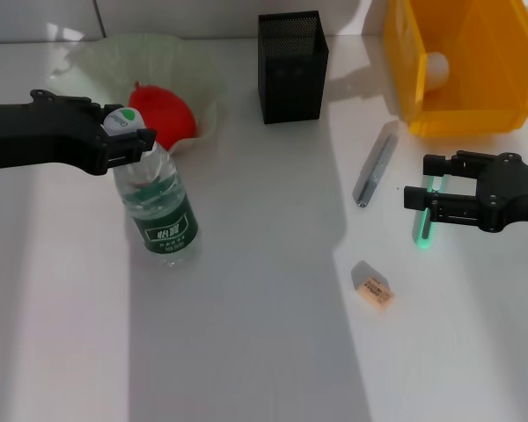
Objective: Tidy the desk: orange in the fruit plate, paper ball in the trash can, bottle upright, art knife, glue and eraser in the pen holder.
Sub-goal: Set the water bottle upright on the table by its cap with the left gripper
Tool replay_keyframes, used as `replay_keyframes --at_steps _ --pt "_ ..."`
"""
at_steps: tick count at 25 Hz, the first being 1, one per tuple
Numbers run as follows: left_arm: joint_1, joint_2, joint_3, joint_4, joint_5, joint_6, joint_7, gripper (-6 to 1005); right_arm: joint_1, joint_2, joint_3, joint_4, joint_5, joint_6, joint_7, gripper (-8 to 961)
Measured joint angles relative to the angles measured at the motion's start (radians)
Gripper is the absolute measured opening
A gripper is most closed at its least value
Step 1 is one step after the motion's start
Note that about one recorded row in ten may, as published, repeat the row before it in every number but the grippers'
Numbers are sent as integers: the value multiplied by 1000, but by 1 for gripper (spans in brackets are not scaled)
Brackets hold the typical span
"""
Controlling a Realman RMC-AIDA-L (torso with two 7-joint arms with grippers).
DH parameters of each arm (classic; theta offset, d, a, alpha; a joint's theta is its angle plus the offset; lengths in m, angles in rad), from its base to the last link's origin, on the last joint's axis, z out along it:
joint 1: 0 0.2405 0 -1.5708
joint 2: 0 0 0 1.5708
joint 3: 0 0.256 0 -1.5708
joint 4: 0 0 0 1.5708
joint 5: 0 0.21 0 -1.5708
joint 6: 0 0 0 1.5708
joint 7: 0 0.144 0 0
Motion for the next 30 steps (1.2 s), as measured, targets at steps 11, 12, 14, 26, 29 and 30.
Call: replay_keyframes --at_steps 11,12,14,26,29,30 --pt "1 1 -23 20 1 12 15 456 2 0 0 1 -1 0 1 725" --pt "0 1 -26 22 1 13 16 452 2 0 0 1 -1 0 4 725" --pt "-1 1 -28 22 1 14 16 446 3 0 0 1 -1 0 9 725" --pt "-3 1 -32 20 1 7 19 429 5 0 0 -1 -3 0 12 724" --pt "-6 0 -32 10 3 1 39 439 5 0 0 -1 -3 0 12 725" --pt "-6 0 -32 4 2 -2 50 444 5 0 0 -1 -3 0 12 725"
